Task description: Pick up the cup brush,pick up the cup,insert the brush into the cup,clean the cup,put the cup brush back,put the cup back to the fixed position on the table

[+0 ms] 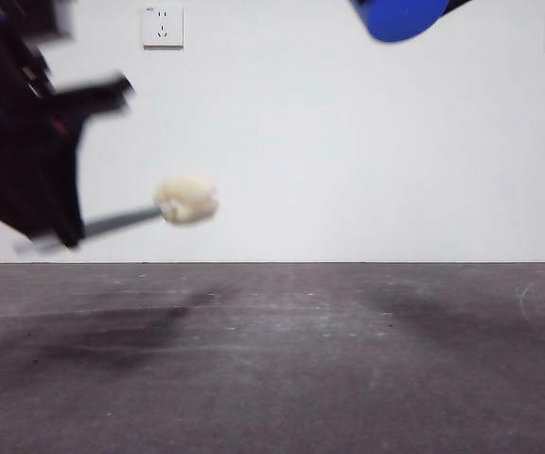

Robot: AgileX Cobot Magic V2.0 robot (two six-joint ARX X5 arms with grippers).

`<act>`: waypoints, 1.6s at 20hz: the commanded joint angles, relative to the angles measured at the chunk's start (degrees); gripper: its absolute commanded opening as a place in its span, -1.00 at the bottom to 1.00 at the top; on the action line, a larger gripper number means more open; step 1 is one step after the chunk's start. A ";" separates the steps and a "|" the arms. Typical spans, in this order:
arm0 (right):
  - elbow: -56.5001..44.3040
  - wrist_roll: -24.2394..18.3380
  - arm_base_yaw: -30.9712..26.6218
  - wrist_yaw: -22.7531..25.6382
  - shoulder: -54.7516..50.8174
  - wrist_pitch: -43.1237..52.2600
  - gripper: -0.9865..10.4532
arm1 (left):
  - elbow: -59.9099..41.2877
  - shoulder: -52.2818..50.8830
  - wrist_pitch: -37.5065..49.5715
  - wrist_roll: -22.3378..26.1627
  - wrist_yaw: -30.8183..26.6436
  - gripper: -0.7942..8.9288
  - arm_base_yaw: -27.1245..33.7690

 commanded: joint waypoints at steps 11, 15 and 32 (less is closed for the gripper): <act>-0.07 1.05 0.11 -0.04 -4.90 -2.82 -0.85 | -0.52 17.07 11.65 -4.61 -3.76 -0.85 2.14; -0.07 1.03 0.11 -0.04 -4.90 -2.82 -0.85 | -0.52 20.00 12.90 -5.99 -3.21 -0.85 2.27; -7.85 -0.61 -0.28 -0.07 -2.01 9.42 -0.85 | -0.44 14.62 10.12 -1.57 2.27 0.08 2.27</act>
